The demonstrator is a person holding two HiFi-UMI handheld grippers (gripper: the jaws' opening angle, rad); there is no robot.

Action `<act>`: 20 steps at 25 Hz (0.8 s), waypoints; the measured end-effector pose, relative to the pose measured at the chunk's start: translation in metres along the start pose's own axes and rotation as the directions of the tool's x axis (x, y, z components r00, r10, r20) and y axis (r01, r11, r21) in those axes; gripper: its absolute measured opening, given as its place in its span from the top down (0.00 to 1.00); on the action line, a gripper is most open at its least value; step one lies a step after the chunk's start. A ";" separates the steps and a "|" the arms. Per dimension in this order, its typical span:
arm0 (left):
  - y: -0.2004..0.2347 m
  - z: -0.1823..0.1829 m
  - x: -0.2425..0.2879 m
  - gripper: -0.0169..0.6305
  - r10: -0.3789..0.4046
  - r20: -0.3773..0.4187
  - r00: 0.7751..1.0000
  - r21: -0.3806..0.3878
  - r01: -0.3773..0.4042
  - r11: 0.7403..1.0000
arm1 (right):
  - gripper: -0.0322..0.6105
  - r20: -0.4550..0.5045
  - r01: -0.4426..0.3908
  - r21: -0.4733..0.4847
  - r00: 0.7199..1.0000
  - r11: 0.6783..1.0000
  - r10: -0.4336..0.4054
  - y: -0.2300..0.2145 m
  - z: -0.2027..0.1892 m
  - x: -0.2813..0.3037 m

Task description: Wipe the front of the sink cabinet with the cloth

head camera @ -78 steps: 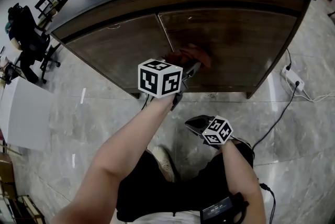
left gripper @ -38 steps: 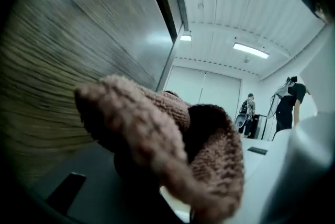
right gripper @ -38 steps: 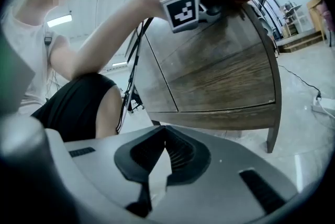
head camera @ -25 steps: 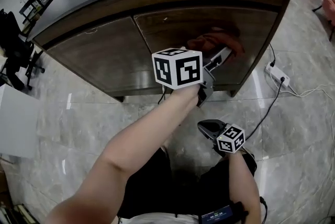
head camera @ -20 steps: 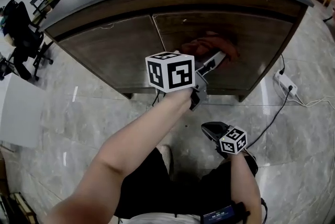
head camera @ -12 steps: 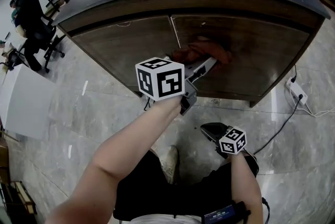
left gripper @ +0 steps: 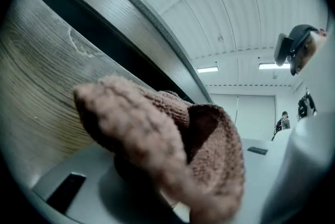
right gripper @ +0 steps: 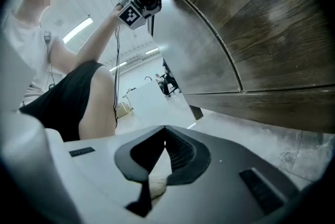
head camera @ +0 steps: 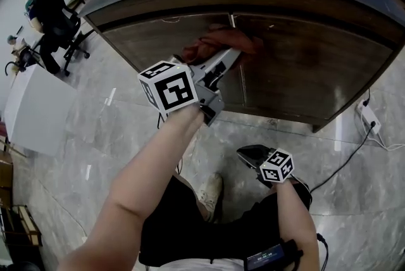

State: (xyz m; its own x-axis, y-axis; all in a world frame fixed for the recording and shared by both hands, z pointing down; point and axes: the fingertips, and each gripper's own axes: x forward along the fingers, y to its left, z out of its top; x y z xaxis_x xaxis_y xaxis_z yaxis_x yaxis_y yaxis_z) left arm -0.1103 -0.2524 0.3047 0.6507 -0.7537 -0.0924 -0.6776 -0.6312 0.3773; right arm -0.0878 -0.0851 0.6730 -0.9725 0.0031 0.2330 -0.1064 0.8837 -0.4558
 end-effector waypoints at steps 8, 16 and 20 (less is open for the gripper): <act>-0.011 0.002 0.023 0.79 0.065 0.027 0.998 0.003 -0.065 0.998 | 0.93 0.030 0.101 0.016 0.994 0.995 -0.102 -0.012 0.000 -0.039; -0.067 -0.021 0.063 0.79 -0.010 -0.050 0.999 0.126 0.017 0.992 | 0.93 0.109 0.128 0.020 0.986 0.992 -0.130 -0.004 0.018 -0.059; -0.080 -0.034 0.091 0.79 -0.026 -0.075 0.997 0.201 0.040 0.979 | 0.93 0.115 0.137 0.020 0.984 0.990 -0.138 -0.001 0.020 -0.061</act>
State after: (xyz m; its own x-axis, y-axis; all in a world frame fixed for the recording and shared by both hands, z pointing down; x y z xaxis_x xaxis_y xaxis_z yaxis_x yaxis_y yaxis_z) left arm 0.0143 -0.2641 0.2978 0.6918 -0.7213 -0.0324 -0.7059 -0.6851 0.1799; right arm -0.0322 -0.0959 0.6424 -0.9657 -0.1730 0.1936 -0.2427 0.8662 -0.4368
